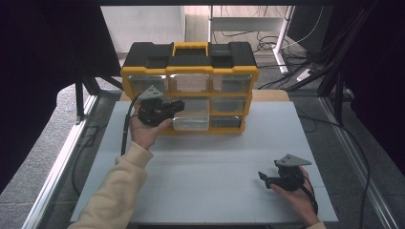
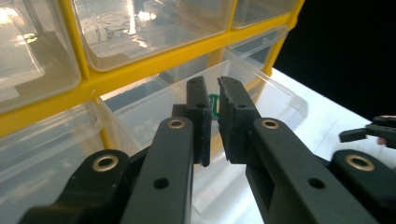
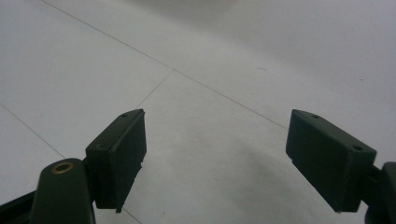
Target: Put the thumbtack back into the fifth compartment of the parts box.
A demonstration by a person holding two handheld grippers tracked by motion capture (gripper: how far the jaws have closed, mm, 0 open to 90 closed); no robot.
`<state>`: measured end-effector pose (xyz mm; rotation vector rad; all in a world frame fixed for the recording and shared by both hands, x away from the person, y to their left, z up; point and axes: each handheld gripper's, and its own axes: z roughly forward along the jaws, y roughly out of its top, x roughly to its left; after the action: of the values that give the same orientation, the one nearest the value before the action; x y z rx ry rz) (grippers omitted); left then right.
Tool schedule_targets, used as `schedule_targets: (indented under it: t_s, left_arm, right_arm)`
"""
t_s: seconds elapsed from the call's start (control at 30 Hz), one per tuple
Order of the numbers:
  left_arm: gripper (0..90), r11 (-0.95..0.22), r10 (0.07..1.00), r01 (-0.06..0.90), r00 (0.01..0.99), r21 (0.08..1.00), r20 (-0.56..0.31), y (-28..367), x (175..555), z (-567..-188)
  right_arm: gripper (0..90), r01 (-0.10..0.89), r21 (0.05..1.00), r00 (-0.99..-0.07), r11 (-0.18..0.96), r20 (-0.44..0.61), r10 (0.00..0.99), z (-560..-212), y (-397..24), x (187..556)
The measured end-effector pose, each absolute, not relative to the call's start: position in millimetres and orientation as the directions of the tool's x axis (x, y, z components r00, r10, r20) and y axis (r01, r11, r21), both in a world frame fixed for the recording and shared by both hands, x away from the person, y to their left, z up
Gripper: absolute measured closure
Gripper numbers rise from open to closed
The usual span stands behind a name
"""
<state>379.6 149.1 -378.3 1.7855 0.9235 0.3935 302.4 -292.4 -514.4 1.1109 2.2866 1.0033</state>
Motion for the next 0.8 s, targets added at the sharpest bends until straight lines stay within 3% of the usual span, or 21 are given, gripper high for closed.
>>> schedule_targets:
  t_s: [0.07, 0.17, 0.3, 0.43, 0.8]
  left_arm:
    - [78.7, -0.153, 0.744, 0.386, 0.651, 0.910, -0.152, 149.7, 380.8, -379.4]
    - [47.9, -0.135, 0.749, 0.397, 0.641, 0.908, -0.169, 152.8, 379.9, -378.6]
    - [27.8, -0.132, 0.745, 0.391, 0.646, 0.911, -0.169, 161.4, 367.6, -377.9]
    - [21.0, -0.147, 0.750, 0.397, 0.641, 0.906, -0.160, 171.1, 348.9, -384.2]
    - [18.9, -0.197, 0.753, 0.449, 0.639, 0.871, -0.159, 195.3, 294.4, -427.6]
  right_arm:
    - [20.2, 0.506, 0.750, -0.601, 0.425, -0.047, 0.798, -514.5, -292.4, 302.5]
    - [20.2, 0.506, 0.751, -0.599, 0.425, -0.048, 0.799, -514.5, -292.6, 302.4]
    - [20.2, 0.507, 0.751, -0.599, 0.424, -0.047, 0.800, -514.4, -292.6, 302.2]
    - [20.1, 0.505, 0.752, -0.600, 0.424, -0.047, 0.798, -514.1, -292.7, 301.9]
    - [20.1, 0.505, 0.751, -0.600, 0.425, -0.049, 0.799, -513.9, -291.7, 302.1]
